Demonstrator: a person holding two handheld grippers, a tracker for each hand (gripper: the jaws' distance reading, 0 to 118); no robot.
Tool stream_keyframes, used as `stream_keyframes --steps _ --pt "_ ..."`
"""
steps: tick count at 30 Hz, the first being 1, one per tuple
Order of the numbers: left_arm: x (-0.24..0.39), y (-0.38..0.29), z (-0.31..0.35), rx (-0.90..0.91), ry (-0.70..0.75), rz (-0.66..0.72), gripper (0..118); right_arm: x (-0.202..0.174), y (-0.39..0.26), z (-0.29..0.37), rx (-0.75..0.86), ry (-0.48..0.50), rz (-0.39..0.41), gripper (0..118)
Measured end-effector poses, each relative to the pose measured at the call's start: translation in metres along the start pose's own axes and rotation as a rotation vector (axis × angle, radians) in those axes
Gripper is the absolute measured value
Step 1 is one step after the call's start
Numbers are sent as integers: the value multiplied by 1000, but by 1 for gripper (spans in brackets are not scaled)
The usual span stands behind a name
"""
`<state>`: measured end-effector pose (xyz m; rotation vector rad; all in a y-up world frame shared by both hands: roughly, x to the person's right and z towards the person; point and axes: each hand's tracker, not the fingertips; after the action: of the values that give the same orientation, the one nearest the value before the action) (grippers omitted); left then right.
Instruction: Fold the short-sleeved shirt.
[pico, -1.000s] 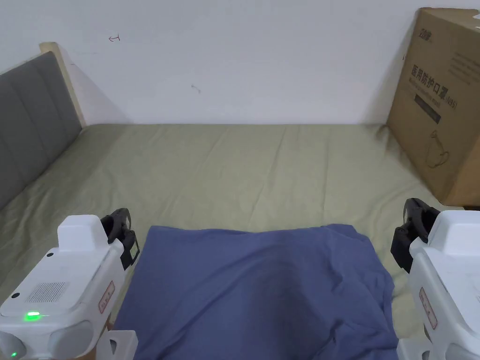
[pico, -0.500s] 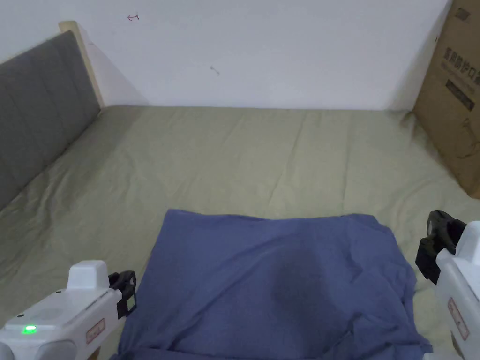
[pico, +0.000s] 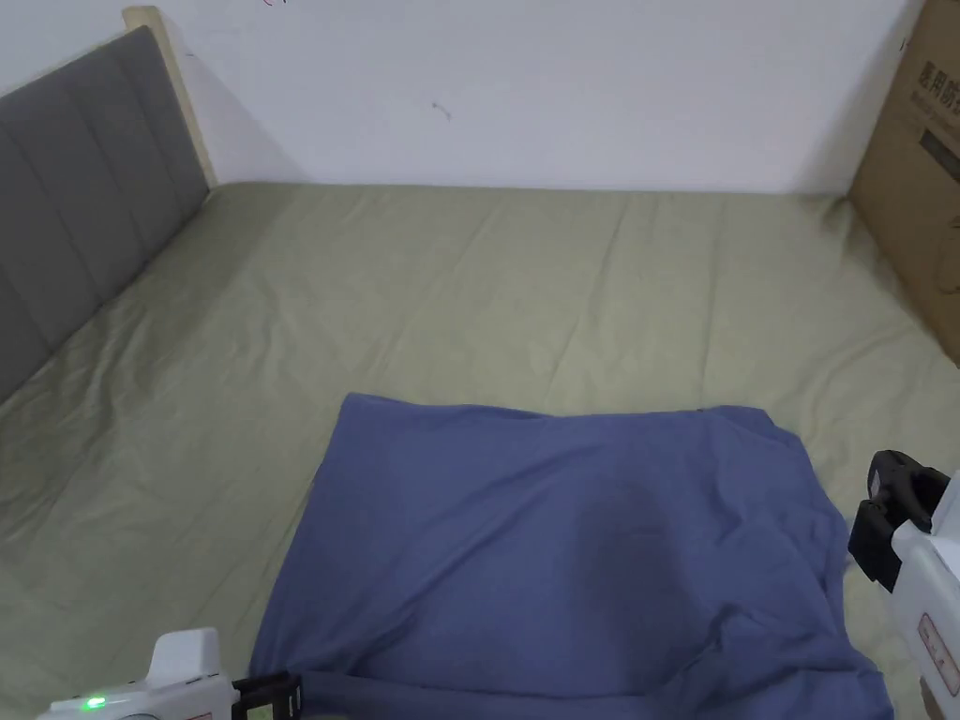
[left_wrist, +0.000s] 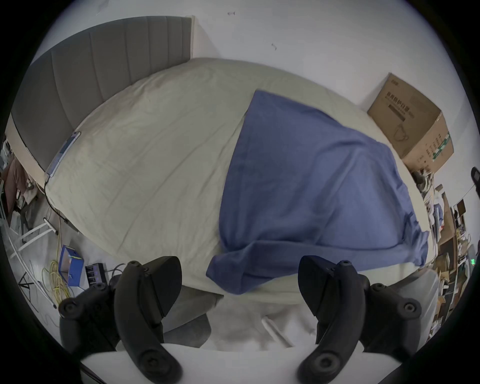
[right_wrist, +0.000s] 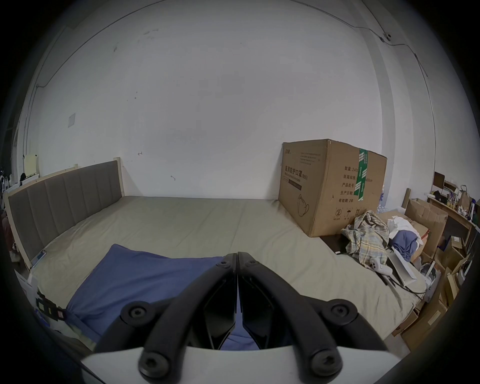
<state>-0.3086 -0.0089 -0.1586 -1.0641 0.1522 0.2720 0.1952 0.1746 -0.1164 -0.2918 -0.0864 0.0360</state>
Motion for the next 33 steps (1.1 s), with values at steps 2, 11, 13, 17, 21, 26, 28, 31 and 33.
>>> stream_keyframes --steps 2,11,13,17,21,26,28,31,33 --pt "2 -4 -10 5 30 -16 78 1 -1 2 -9 0 -3 0" --pt "12 -6 -2 71 -20 -41 8 31 -38 5 -154 -15 -66 3" --pt "12 -5 5 88 -22 -52 8 43 -64 -2 -288 -18 -72 26" --pt "9 2 9 108 -37 -51 8 56 -126 -20 -560 -26 -84 93" --pt "12 6 15 124 -43 -58 8 57 -174 -34 -694 -23 -57 91" --pt "15 7 7 126 -34 -74 8 62 -204 -53 -738 -3 -176 64" --pt "15 7 6 121 -32 -73 8 61 -205 -55 -744 14 -181 22" --pt "13 8 10 133 -28 -75 8 57 -194 -48 -687 20 -156 4" --pt "12 11 12 139 -30 -70 8 58 -183 -41 -667 36 -166 4"
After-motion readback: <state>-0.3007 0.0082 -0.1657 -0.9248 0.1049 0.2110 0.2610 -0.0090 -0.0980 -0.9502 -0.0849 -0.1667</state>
